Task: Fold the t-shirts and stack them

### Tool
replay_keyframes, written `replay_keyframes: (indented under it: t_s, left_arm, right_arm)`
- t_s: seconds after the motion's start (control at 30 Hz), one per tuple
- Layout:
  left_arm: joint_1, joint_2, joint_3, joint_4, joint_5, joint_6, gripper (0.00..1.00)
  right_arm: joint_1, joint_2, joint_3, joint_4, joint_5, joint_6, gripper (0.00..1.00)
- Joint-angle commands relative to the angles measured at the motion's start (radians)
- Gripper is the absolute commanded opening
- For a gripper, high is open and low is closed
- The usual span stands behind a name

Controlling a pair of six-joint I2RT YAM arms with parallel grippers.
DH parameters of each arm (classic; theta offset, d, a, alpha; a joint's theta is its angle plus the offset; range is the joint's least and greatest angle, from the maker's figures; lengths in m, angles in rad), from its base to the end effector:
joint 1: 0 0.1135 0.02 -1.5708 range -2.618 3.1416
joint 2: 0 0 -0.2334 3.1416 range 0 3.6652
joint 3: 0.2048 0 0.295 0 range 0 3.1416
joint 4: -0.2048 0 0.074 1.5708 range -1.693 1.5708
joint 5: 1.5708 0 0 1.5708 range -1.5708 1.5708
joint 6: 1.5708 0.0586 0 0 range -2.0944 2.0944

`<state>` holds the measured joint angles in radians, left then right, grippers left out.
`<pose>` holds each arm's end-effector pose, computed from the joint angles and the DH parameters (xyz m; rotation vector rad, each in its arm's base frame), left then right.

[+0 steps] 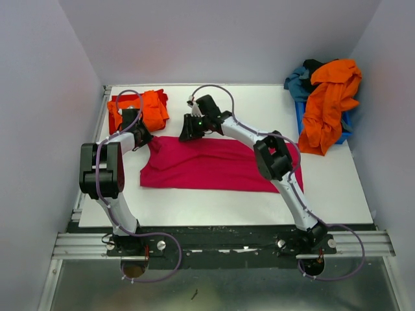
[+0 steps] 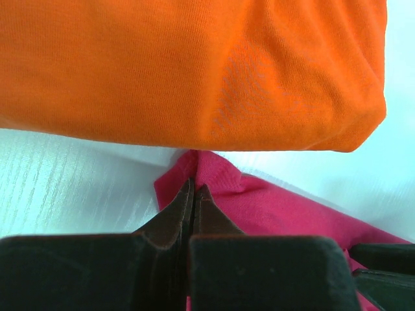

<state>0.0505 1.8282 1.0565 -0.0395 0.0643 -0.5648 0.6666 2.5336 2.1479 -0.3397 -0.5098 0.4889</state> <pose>0.4192 0.0174 0.0847 -0.6984 2.3001 -0.3188 0.4503 0.3906 0.1107 -0.5050 2.4225 1.1402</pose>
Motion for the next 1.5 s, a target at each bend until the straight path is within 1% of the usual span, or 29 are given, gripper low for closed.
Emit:
replay_keyframes:
  t_s: [0.0, 0.1, 0.27, 0.33, 0.47, 0.57, 0.6, 0.7, 0.73, 0.83, 1.2, 1.47]
  left_arm:
    - [0.008, 0.003, 0.019, 0.007, -0.009, 0.011, 0.00]
    - [0.008, 0.002, 0.017, 0.006, -0.008, 0.011, 0.00]
    - [0.008, 0.002, 0.017, 0.006, -0.008, 0.013, 0.00]
    - [0.009, 0.003, 0.017, 0.006, -0.006, 0.013, 0.00]
    - [0.008, 0.002, 0.016, 0.006, -0.006, 0.013, 0.00]
    - [0.008, -0.003, 0.014, 0.003, -0.006, 0.014, 0.00]
    - [0.008, -0.004, 0.013, 0.003, -0.004, 0.014, 0.00]
    - [0.008, -0.006, 0.013, 0.001, -0.008, 0.016, 0.00]
    - [0.008, -0.006, 0.013, 0.001, -0.008, 0.017, 0.00]
    - [0.008, -0.004, 0.016, 0.000, -0.009, 0.017, 0.00]
    - [0.008, -0.010, 0.011, 0.000, -0.011, 0.019, 0.00]
    - [0.008, -0.007, 0.013, -0.002, -0.011, 0.020, 0.00]
  right_arm:
    - [0.010, 0.030, 0.027, -0.002, -0.001, 0.000, 0.41]
    - [0.013, 0.031, 0.014, 0.019, -0.022, 0.010, 0.38]
    - [0.019, 0.010, -0.032, 0.054, -0.048, 0.011, 0.27]
    - [0.022, 0.002, -0.040, 0.061, -0.064, 0.011, 0.28]
    - [0.025, 0.002, -0.046, 0.056, -0.059, 0.010, 0.32]
    - [0.027, 0.011, -0.043, 0.056, -0.062, 0.016, 0.31]
    - [0.027, 0.010, -0.042, 0.056, -0.059, 0.019, 0.27]
    - [0.027, 0.002, -0.045, 0.047, -0.039, 0.016, 0.05]
    - [0.027, -0.004, -0.049, 0.045, -0.035, 0.014, 0.01]
    - [0.027, -0.047, -0.100, 0.057, -0.030, 0.001, 0.01]
    - [0.028, -0.335, -0.538, 0.252, -0.098, -0.021, 0.01]
    - [0.031, -0.427, -0.678, 0.265, -0.139, -0.019, 0.01]
